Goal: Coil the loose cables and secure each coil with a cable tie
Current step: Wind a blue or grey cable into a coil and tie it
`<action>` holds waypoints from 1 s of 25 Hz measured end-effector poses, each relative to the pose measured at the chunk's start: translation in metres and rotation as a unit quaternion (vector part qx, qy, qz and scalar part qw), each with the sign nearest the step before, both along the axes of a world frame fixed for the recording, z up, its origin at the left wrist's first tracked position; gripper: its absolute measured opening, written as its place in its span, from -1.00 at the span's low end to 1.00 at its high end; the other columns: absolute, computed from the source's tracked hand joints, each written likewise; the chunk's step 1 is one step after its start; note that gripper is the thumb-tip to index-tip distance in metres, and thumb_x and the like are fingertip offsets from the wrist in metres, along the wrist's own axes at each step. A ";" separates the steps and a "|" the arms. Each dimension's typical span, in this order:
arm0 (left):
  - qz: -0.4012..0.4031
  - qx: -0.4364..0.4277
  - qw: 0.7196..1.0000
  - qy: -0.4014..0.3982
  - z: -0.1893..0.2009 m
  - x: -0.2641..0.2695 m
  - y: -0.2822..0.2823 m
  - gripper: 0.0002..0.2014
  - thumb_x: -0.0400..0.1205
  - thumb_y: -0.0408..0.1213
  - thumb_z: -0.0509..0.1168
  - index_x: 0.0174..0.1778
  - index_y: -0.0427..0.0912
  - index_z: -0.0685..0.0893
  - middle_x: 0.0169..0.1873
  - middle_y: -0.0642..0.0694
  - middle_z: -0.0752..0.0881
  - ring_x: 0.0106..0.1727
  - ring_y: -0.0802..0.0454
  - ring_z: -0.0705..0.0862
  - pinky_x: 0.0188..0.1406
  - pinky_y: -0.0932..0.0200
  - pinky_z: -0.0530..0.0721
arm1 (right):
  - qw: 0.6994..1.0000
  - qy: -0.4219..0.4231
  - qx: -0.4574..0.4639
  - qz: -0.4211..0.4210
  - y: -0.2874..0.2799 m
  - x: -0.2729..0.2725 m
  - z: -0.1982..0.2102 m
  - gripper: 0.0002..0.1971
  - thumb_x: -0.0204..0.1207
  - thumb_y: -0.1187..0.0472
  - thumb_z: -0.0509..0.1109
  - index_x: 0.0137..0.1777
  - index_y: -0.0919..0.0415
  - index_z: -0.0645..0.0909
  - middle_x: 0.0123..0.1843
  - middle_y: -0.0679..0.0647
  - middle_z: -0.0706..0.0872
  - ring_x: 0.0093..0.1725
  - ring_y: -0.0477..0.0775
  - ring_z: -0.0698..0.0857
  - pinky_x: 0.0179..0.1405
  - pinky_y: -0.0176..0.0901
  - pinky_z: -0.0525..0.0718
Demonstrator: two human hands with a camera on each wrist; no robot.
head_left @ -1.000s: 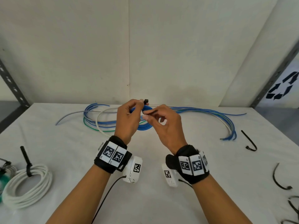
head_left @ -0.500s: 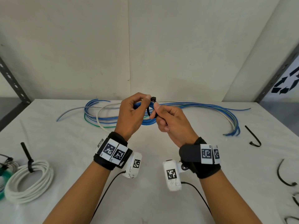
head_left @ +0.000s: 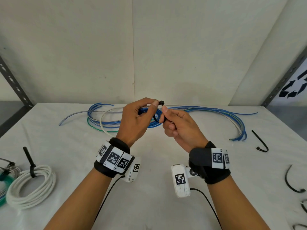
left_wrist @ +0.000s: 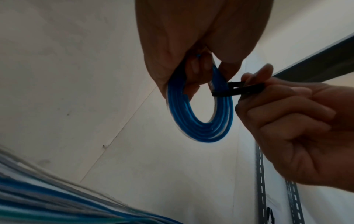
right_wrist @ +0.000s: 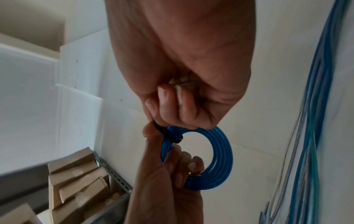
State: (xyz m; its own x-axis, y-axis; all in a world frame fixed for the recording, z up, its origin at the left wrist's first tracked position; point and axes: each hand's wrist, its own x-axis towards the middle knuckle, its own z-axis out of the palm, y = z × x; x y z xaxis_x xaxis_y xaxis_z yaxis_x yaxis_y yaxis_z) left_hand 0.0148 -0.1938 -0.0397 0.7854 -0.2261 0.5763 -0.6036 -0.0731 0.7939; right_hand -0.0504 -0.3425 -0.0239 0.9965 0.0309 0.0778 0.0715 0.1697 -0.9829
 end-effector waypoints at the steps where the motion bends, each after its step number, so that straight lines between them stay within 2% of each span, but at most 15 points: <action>1: 0.005 0.001 1.000 -0.003 0.001 -0.001 0.000 -0.81 0.76 -0.18 0.31 0.08 -0.06 0.85 -0.16 0.04 0.85 -0.12 -0.11 0.79 -0.07 -0.17 0.71 | 1.000 0.010 0.013 0.007 -0.001 0.000 0.001 -0.60 0.72 0.03 0.26 -0.30 0.19 0.68 -0.55 -0.02 0.35 -0.58 -0.13 0.24 -0.53 -0.33 0.21; 5: 0.006 -0.001 1.000 -0.011 0.003 -0.004 0.000 -0.83 0.76 -0.23 0.32 0.08 -0.09 0.85 -0.18 0.05 0.84 -0.14 -0.02 0.78 -0.10 -0.09 0.71 | 0.999 0.025 0.021 0.013 -0.003 -0.001 0.003 -0.61 0.75 0.04 0.25 -0.27 0.22 0.65 -0.58 -0.07 0.39 -0.61 -0.15 0.26 -0.54 -0.34 0.24; 8: -0.002 0.023 0.999 -0.025 0.001 -0.007 0.000 -0.85 0.76 -0.22 0.33 0.02 -0.10 0.83 -0.31 -0.09 0.80 -0.35 -0.20 0.68 -0.38 -0.08 0.60 | 0.999 0.026 0.033 -0.001 -0.004 -0.002 0.005 -0.61 0.75 0.04 0.26 -0.26 0.23 0.65 -0.59 -0.07 0.39 -0.61 -0.15 0.25 -0.55 -0.33 0.22; 10: -0.010 0.043 0.998 -0.040 -0.002 -0.008 -0.002 -0.85 0.75 -0.23 0.34 -0.01 -0.10 0.82 -0.33 -0.07 0.79 -0.44 -0.15 0.63 -0.48 -0.01 0.54 | 0.999 0.029 0.040 -0.021 -0.005 -0.002 0.006 -0.62 0.75 0.04 0.27 -0.25 0.23 0.65 -0.58 -0.06 0.37 -0.61 -0.15 0.24 -0.54 -0.31 0.20; 13: -0.010 0.038 0.999 -0.021 -0.006 -0.006 -0.005 -0.83 0.76 -0.23 0.31 -0.01 -0.11 0.82 -0.25 0.00 0.83 -0.28 -0.07 0.77 -0.27 -0.12 0.70 | 0.997 0.010 -0.020 -0.077 -0.001 -0.001 0.003 -0.64 0.73 0.04 0.33 -0.22 0.25 0.70 -0.53 0.01 0.32 -0.55 -0.09 0.24 -0.54 -0.29 0.21; 16: -0.003 0.026 1.000 0.006 -0.009 -0.002 -0.006 -0.81 0.77 -0.23 0.31 -0.03 -0.15 0.82 -0.25 0.03 0.83 -0.20 0.04 0.78 -0.12 -0.08 0.73 | 0.988 -0.016 -0.055 -0.142 0.003 0.000 0.000 -0.75 0.68 0.07 0.41 -0.08 0.27 0.71 -0.49 -0.02 0.47 -0.50 -0.08 0.34 -0.51 -0.27 0.32; 19: -0.020 0.010 0.999 0.035 -0.009 -0.002 -0.006 -0.79 0.77 -0.22 0.30 -0.06 -0.16 0.82 -0.31 0.12 0.78 -0.27 0.15 0.71 -0.19 0.06 0.69 | 0.980 -0.033 -0.086 -0.177 -0.001 0.001 -0.001 -0.82 0.65 0.07 0.45 0.01 0.18 0.78 -0.38 -0.13 0.67 -0.45 -0.15 0.48 -0.45 -0.32 0.44; 21: -0.029 0.010 0.999 0.043 -0.008 -0.004 -0.007 -0.79 0.78 -0.23 0.30 -0.08 -0.15 0.81 -0.35 0.18 0.75 -0.31 0.20 0.66 -0.22 0.18 0.62 | 0.979 -0.041 -0.097 -0.173 -0.005 0.001 -0.002 -0.85 0.65 0.14 0.45 0.05 0.20 0.79 -0.35 -0.17 0.71 -0.40 -0.21 0.55 -0.40 -0.33 0.48; 23: -0.046 0.010 0.997 0.054 -0.007 -0.006 -0.008 -0.78 0.78 -0.25 0.29 -0.09 -0.18 0.80 -0.40 0.21 0.72 -0.35 0.23 0.62 -0.26 0.25 0.56 | 0.987 -0.025 -0.050 -0.150 -0.007 0.002 -0.003 -0.86 0.64 0.20 0.45 0.07 0.25 0.77 -0.32 -0.10 0.69 -0.36 -0.16 0.54 -0.35 -0.31 0.50; 25: -0.067 0.008 0.995 0.079 -0.007 -0.008 -0.008 -0.78 0.78 -0.25 0.29 -0.09 -0.21 0.79 -0.41 0.18 0.69 -0.38 0.18 0.56 -0.33 0.23 0.56 | 0.990 0.017 0.036 -0.134 -0.009 0.002 -0.001 -0.88 0.65 0.22 0.44 0.06 0.24 0.75 -0.20 0.03 0.68 -0.34 -0.10 0.49 -0.36 -0.31 0.50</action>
